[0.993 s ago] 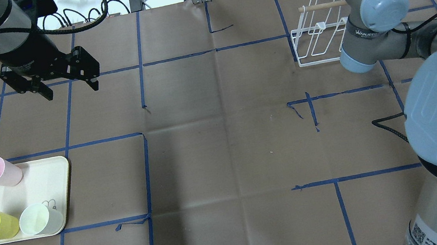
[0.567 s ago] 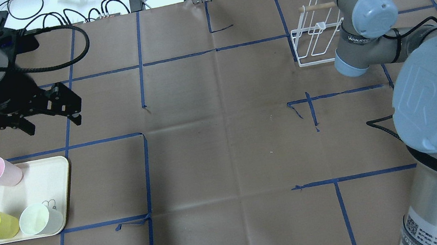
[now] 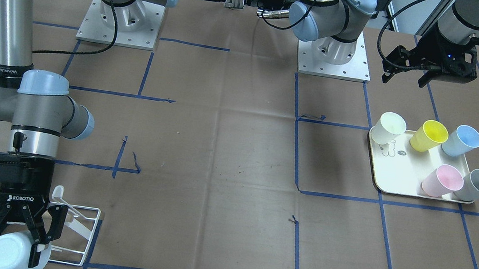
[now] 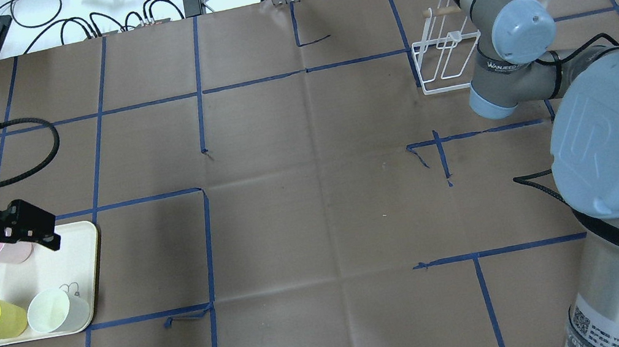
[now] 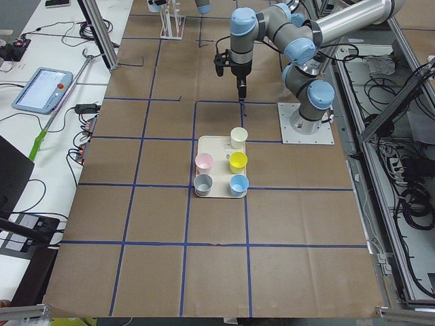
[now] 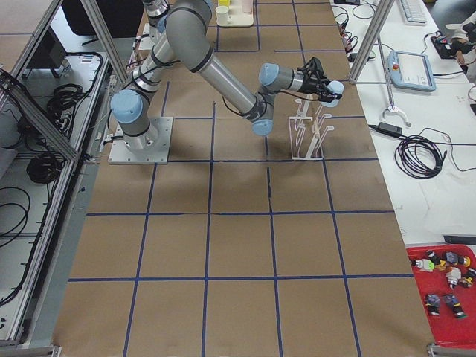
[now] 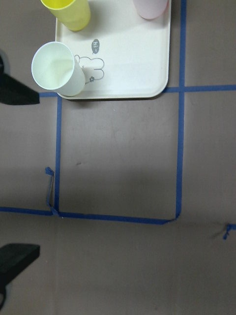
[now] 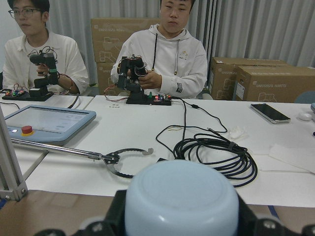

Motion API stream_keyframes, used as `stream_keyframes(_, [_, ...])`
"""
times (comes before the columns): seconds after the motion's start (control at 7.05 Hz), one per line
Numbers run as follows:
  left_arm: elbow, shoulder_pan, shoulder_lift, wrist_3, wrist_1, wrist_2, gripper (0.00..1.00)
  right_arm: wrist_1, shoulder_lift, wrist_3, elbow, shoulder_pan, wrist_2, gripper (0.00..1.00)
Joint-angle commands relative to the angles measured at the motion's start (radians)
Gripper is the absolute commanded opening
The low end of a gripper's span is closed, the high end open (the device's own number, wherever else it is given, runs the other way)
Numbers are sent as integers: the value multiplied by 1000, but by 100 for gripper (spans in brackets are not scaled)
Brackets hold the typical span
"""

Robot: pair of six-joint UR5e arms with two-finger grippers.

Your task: Transfer IKEA cup to right arm and place on rack

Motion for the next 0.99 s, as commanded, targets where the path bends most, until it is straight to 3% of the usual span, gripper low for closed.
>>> stream_keyframes(0.0, [-63,88,45,111,21,27,99,0,-2,0,9,-2,-3,31])
stream_keyframes(0.28, [-95,118,23,136,56,25,99,2,4,0,23,-3,-5,55])
stream_keyframes(0.57, [-231,119,2,139,255,24,99,3,-1,12,21,-3,0,99])
stream_keyframes(0.85, [-298,119,-52,139,387,20,99,5,-1,12,23,-3,0,100])
